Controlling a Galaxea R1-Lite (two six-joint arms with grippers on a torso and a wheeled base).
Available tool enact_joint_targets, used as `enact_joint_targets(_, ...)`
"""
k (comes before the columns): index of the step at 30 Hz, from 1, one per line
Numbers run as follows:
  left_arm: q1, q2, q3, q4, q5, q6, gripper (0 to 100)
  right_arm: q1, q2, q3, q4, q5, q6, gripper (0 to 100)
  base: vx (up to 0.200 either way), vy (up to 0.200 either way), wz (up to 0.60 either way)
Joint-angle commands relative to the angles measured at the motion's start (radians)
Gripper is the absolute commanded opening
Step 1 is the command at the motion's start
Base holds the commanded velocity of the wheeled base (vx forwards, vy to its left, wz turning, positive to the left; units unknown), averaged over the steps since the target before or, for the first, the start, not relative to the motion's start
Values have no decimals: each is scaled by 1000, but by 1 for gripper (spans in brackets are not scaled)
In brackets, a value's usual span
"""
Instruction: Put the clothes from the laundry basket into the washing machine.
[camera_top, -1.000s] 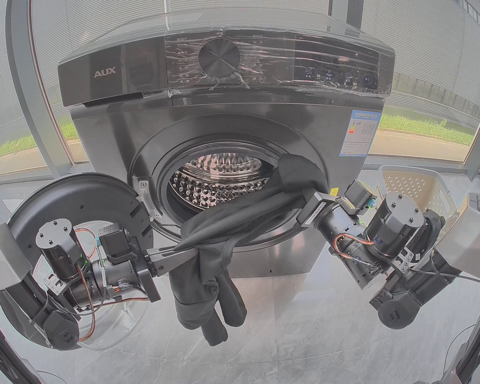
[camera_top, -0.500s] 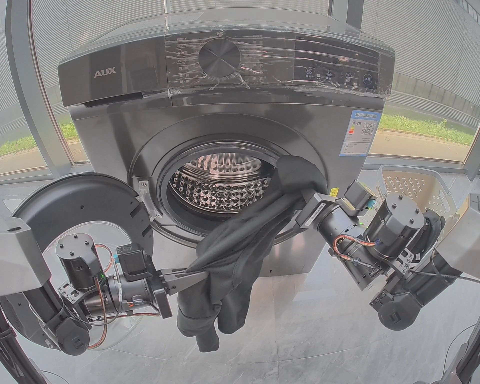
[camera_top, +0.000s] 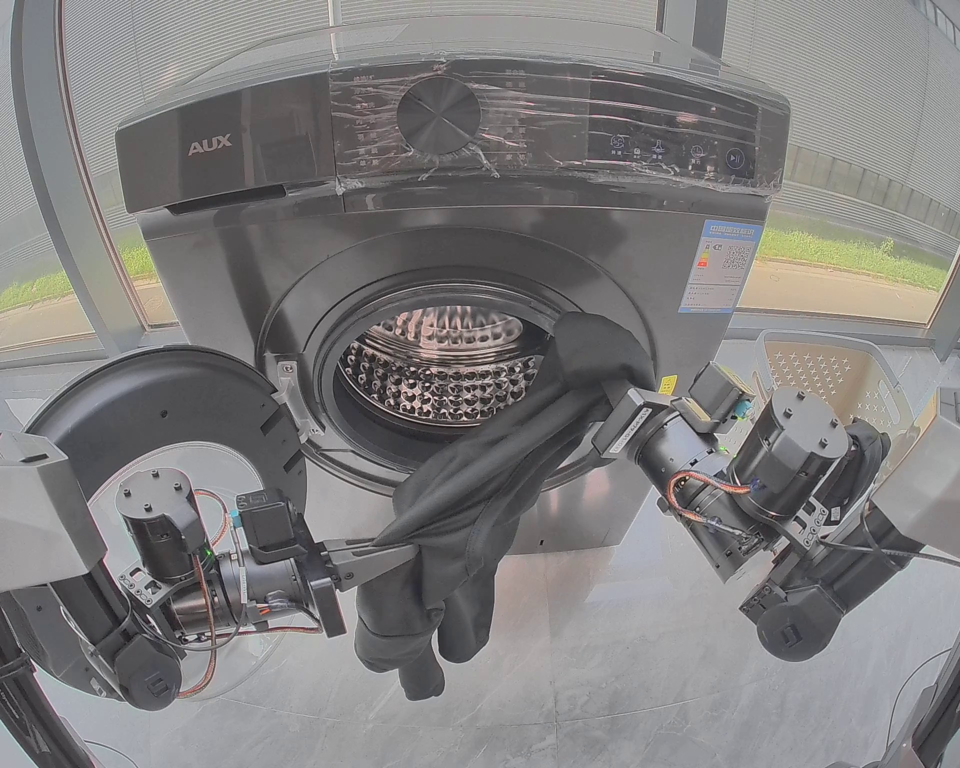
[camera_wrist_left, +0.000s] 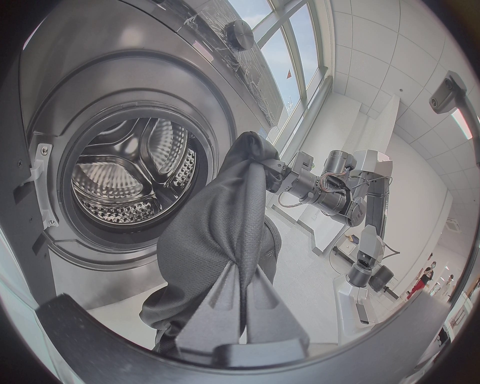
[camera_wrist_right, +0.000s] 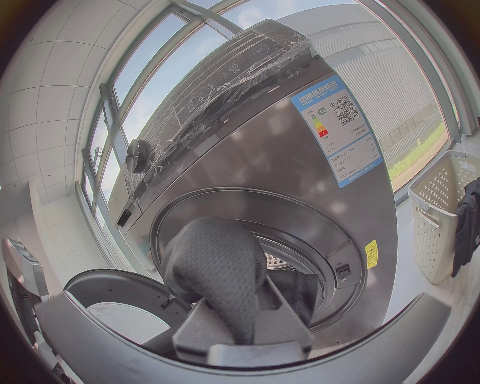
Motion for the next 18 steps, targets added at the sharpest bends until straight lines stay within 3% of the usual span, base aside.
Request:
enact_joint_targets(1,2,1,-4,-7,0,-1,0,0,2,-1,-1,1,0,0,0,0,0)
enact_joint_targets(9,8,-7,-7,-7,0,-2,0,0,0,19,-1,3,2,0,0,0,0)
enact_joint_targets(10,9,-8,-7,-7,0,-2,0,0,2,19,-1,3,2,100,0,0,0)
enact_joint_targets(15,9,-20,-16,-7,0,-11,0,-3,11,85,-1,3,-4,100,0,0,0)
enact_joint_targets(18,11,-31,-29,-7,2,-13,0,2,35,222,1,18,-18,100,0,0,0)
